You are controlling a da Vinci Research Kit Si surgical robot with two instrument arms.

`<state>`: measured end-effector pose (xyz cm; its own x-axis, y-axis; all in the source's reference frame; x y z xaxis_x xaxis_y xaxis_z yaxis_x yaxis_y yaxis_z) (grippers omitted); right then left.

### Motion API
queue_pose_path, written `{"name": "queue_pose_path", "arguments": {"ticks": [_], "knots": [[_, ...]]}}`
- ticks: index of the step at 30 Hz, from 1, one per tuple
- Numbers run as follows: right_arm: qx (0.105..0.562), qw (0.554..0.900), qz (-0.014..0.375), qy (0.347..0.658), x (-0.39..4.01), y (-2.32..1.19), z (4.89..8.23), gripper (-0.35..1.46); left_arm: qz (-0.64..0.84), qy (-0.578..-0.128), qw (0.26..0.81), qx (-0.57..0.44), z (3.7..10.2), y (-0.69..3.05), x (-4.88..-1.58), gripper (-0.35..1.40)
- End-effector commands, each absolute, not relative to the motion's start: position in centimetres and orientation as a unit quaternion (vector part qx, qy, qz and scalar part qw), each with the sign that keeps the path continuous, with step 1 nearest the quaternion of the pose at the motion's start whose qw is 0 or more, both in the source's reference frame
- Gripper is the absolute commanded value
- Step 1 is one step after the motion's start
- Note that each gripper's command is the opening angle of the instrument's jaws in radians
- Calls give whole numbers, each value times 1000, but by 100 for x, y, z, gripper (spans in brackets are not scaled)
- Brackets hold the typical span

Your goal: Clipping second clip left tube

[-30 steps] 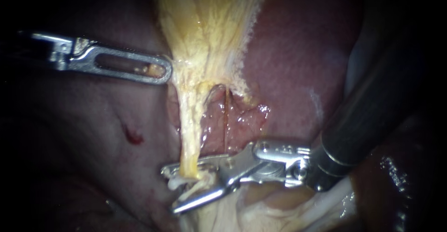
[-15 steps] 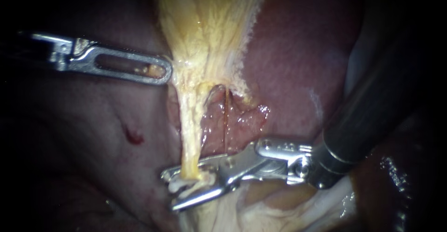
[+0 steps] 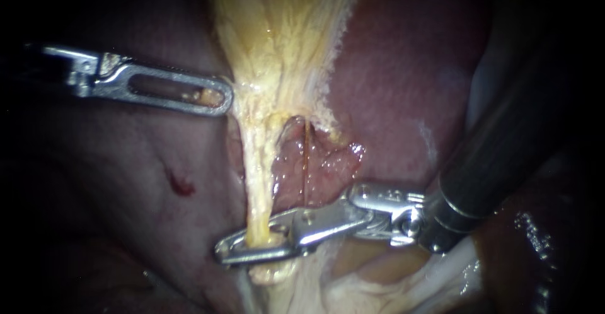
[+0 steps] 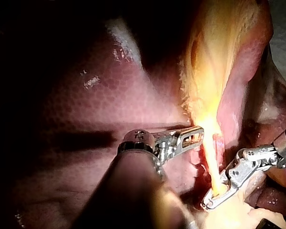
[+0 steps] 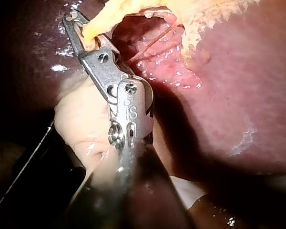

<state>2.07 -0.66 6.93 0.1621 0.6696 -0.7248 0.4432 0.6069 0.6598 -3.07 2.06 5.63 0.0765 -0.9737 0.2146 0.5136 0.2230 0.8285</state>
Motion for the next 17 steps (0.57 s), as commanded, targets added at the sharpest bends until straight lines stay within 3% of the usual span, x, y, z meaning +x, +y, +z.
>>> {"name": "queue_pose_path", "arguments": {"ticks": [1,17], "knots": [[435,626,90,641,207,-66,693,-35,-552,-397,674,290,563,206,-307,-35],[432,628,90,641,207,-65,692,-35,-552,-397,674,290,564,207,-307,-35]]}}
